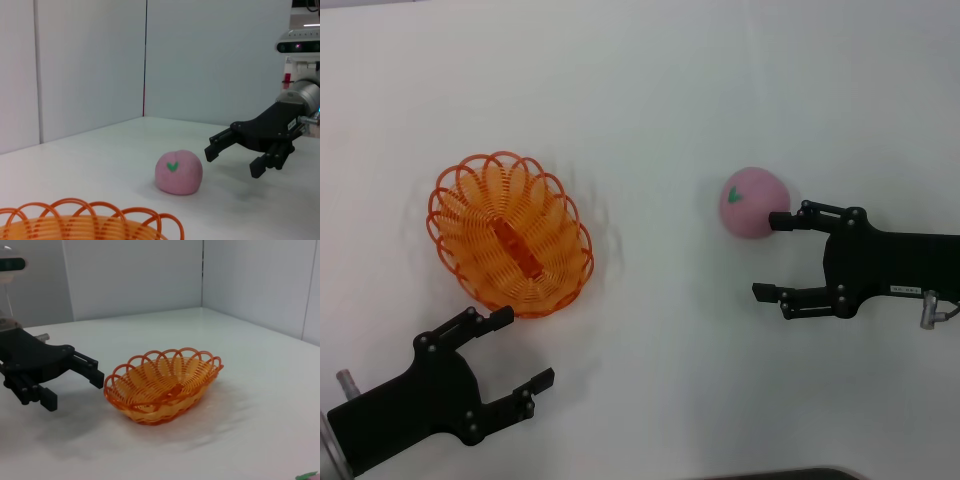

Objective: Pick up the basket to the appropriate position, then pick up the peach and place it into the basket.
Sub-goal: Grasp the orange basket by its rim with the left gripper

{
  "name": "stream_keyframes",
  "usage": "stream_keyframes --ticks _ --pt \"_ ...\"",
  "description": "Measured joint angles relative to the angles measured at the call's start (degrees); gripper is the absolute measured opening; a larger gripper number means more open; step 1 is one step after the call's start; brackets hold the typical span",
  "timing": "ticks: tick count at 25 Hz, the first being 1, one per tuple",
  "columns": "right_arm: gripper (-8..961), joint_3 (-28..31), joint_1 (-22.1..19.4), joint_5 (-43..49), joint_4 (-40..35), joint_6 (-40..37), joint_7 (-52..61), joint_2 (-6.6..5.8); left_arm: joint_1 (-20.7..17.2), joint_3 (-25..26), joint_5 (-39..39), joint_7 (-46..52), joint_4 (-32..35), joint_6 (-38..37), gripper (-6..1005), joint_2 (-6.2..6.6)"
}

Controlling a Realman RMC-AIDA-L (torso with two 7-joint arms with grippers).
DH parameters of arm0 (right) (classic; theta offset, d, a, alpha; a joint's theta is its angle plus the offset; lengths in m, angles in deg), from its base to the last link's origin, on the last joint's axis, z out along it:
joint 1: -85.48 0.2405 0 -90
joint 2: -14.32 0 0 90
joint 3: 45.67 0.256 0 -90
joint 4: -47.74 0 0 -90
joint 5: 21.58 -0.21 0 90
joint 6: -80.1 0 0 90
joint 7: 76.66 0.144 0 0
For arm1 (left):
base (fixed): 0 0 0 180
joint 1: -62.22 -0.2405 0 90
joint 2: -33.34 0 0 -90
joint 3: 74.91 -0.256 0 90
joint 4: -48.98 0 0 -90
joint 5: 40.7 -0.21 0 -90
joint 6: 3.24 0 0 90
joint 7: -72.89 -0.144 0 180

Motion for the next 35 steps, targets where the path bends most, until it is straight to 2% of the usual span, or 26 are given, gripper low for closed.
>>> stream_keyframes --ticks 7,10,12,13,15,23,31,35 --pt "927 0.2 0.0 0.0 0.3 0.0 0.0 -0.04 -0.1 0.7 0.3 0.6 0.0 -1.3 809 0.09" --pt "927 0.5 0.0 0.0 0.3 0.0 0.0 -0.06 0.0 1.7 0.5 4.7 0.3 -2.1 809 0.20" --pt "927 0.7 0.0 -0.1 0.4 0.0 0.1 -0.07 0.9 2.3 0.6 13.7 2.4 -2.8 809 0.34" --pt "927 0.8 0.0 -0.1 0.4 0.0 0.2 -0.07 0.9 2.3 0.6 13.7 2.4 -2.8 809 0.34" --pt "927 0.9 0.0 -0.1 0.5 0.0 0.4 -0.04 1.7 2.1 0.6 20.6 4.9 -3.4 809 0.40" --pt "927 1.0 0.2 -0.1 0.5 0.0 1.3 0.01 3.5 2.6 0.7 34.6 11.3 -7.2 810 0.63" --pt "928 1.2 0.3 -0.1 0.7 -0.1 1.6 0.00 7.3 2.6 0.4 53.9 17.9 -5.1 810 0.85" --pt "928 1.1 0.3 -0.1 1.0 -0.1 1.6 -0.04 9.0 1.1 0.0 63.8 21.2 -1.9 809 1.51"
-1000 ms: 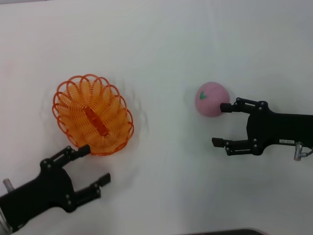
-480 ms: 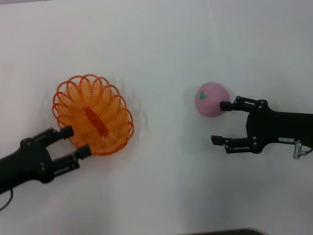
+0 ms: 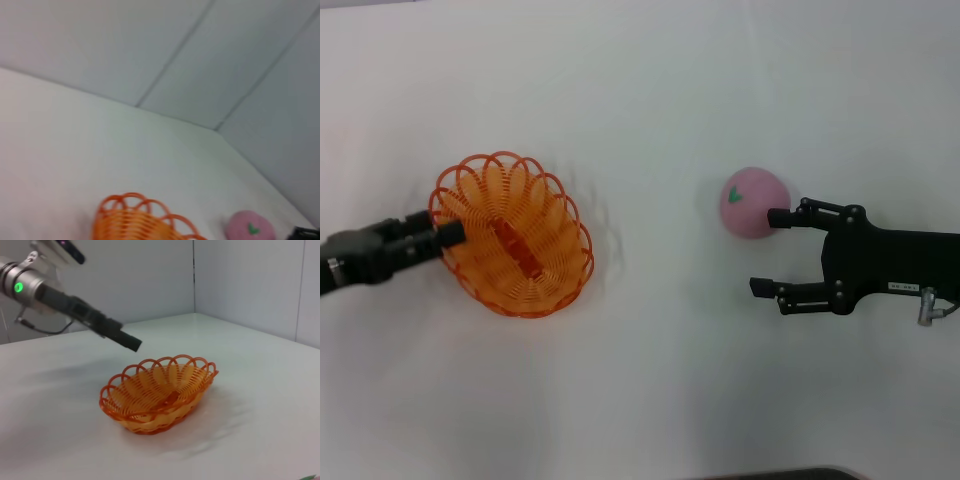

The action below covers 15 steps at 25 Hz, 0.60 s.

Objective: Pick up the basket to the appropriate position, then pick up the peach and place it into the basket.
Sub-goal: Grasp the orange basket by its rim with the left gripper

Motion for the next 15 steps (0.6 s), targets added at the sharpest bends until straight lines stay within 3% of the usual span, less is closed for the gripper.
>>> stream_keyframes --ticks 5,15 --pt "927 -0.3 0.0 0.1 0.0 0.0 0.0 -0.03 1.8 -3.6 -1.6 9.7 4.3 2.6 808 0.77" --pt "927 -0.6 0.0 0.3 0.0 -0.3 0.0 -0.04 3.8 -14.9 -4.8 20.3 18.0 7.3 803 -0.35"
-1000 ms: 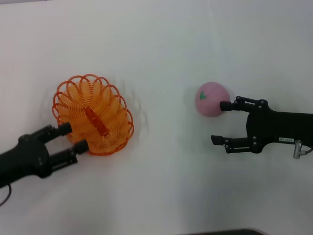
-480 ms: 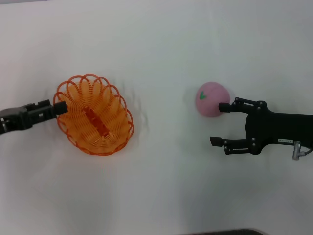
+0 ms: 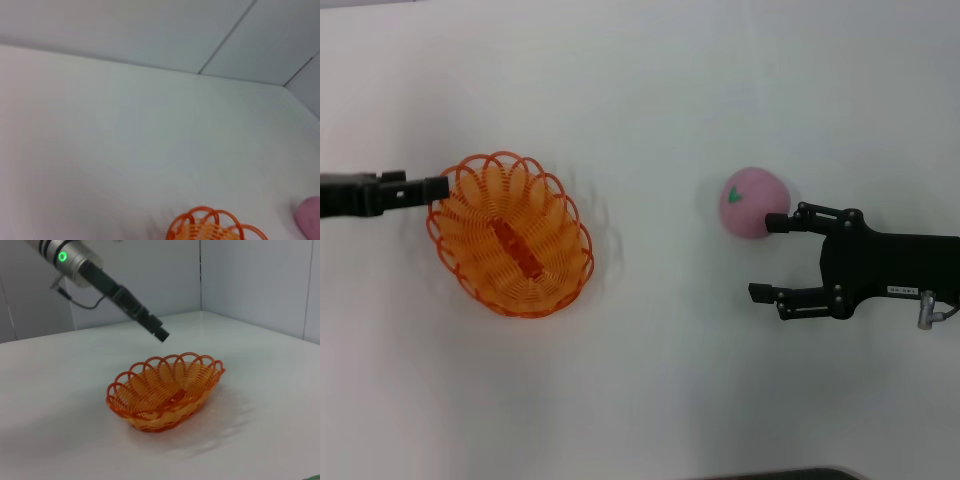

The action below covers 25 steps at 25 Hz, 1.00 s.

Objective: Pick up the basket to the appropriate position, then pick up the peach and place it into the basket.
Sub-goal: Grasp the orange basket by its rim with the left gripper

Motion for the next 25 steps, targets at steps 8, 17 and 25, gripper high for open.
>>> stream_keyframes --ticks 8,17,25 --pt "928 0.0 0.1 0.0 -0.4 -0.1 0.0 -0.09 3.6 -11.2 -7.4 5.6 5.8 3.8 802 -0.50" --pt "927 0.0 0.4 0.0 -0.1 0.2 0.0 -0.01 8.6 -17.7 -14.9 8.4 6.0 7.3 801 -0.62" --pt "928 -0.1 0.9 0.1 -0.1 0.4 0.0 -0.01 11.2 -24.5 -19.5 9.4 5.6 8.1 800 -0.61"
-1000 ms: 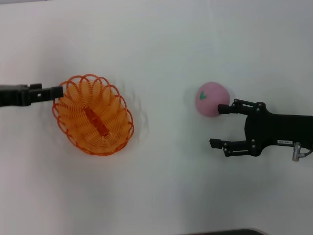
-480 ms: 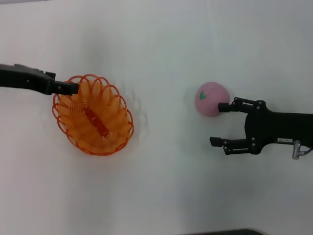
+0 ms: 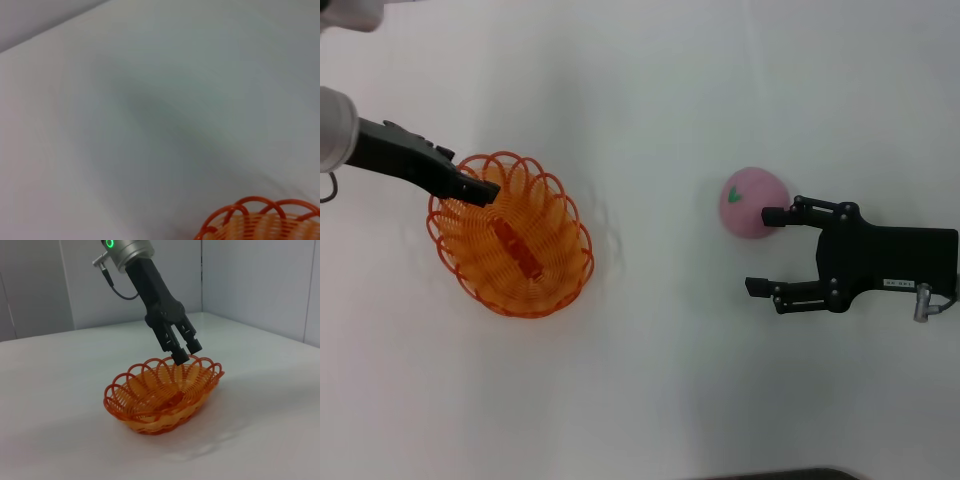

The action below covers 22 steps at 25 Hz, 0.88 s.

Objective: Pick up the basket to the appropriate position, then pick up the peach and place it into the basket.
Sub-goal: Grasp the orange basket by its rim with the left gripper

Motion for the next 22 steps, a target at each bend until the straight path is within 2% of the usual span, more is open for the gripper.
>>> stream_keyframes --ticks 9,22 --pt "928 -0.2 0.2 0.0 0.1 0.1 0.0 -0.08 1.8 -3.8 -4.2 -0.2 -1.6 4.3 800 -0.01" --pt "927 -0.2 0.1 0.0 0.2 0.1 0.0 0.01 3.8 -5.3 -6.6 -0.5 -5.0 5.4 797 0.06"
